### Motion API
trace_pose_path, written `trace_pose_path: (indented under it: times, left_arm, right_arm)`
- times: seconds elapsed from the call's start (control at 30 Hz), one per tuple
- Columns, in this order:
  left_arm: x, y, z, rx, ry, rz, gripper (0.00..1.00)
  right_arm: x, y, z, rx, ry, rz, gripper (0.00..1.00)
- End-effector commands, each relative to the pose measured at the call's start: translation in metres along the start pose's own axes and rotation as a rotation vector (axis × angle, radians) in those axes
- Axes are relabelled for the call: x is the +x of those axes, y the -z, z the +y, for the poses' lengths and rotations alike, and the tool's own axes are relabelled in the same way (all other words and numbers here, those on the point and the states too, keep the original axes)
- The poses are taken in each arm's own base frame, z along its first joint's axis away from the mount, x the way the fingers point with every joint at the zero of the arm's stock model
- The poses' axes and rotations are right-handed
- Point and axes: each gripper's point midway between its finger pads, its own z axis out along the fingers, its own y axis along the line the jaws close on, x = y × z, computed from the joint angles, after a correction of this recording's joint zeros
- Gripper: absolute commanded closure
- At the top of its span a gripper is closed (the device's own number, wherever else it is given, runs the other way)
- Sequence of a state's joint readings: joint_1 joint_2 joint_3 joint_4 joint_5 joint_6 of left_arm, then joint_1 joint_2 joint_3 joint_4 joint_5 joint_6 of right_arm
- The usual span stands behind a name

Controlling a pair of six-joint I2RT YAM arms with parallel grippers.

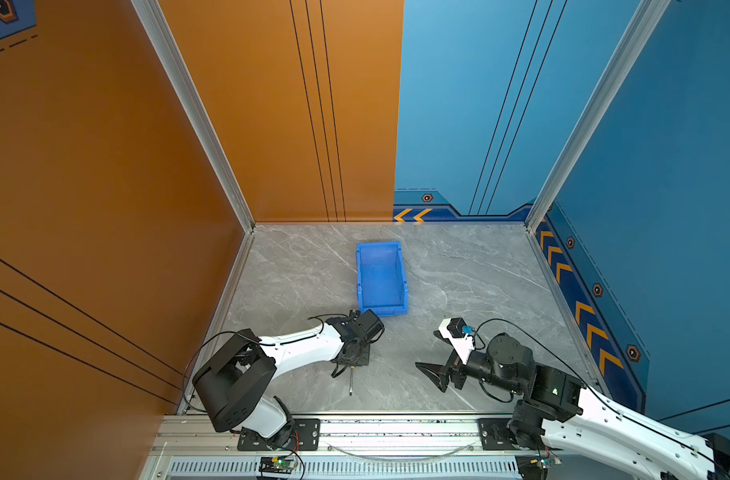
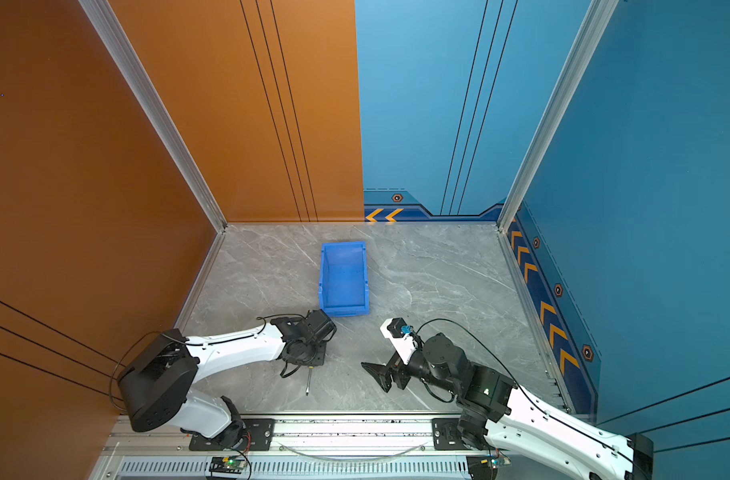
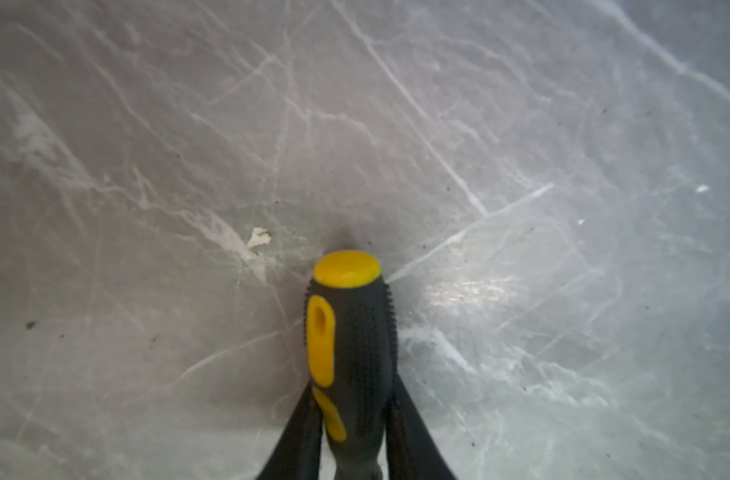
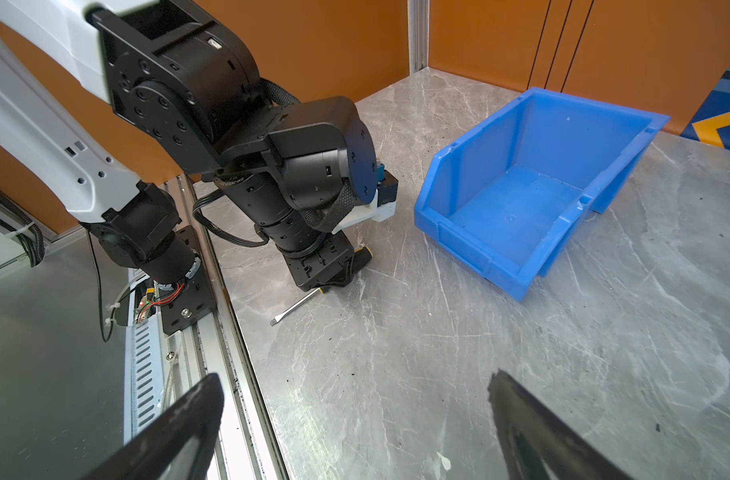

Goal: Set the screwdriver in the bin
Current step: 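Lower the left gripper and close it on the yellow-black screwdriver handle, then lift the screwdriver with the left gripper and carry it over the blue bin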

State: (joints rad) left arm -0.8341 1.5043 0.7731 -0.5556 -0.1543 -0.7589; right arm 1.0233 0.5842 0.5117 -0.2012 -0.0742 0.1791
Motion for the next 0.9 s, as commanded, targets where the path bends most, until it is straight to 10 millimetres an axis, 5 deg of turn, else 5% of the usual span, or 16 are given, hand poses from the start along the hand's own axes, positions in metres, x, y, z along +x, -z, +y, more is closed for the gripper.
trace_pose_path:
  times: [0.0,0.23,0.5,0.73,0.87]
  left_arm:
    - [0.013,-0.008,0.002,-0.021,-0.014,0.04,0.81]
    - [0.012,-0.002,-0.002,-0.007,-0.014,0.029,0.93]
    - [-0.013,0.032,-0.005,-0.018,-0.024,-0.054,1.0]
    - [-0.05,0.07,-0.02,0.016,-0.044,-0.132,1.0]
    - [-0.089,0.093,-0.034,0.074,-0.009,-0.194,1.0]
  right_arm:
    - [0.007,0.001,-0.004,0.026,0.021,0.016,0.0]
    - [0.005,0.003,-0.006,0.038,0.022,0.007,0.0]
    - [-0.002,0.002,-0.011,0.065,0.029,-0.017,0.0]
    - [-0.01,-0.007,-0.013,0.084,0.105,0.018,0.0]
    - [-0.023,-0.01,-0.018,0.098,0.111,-0.011,0.0]
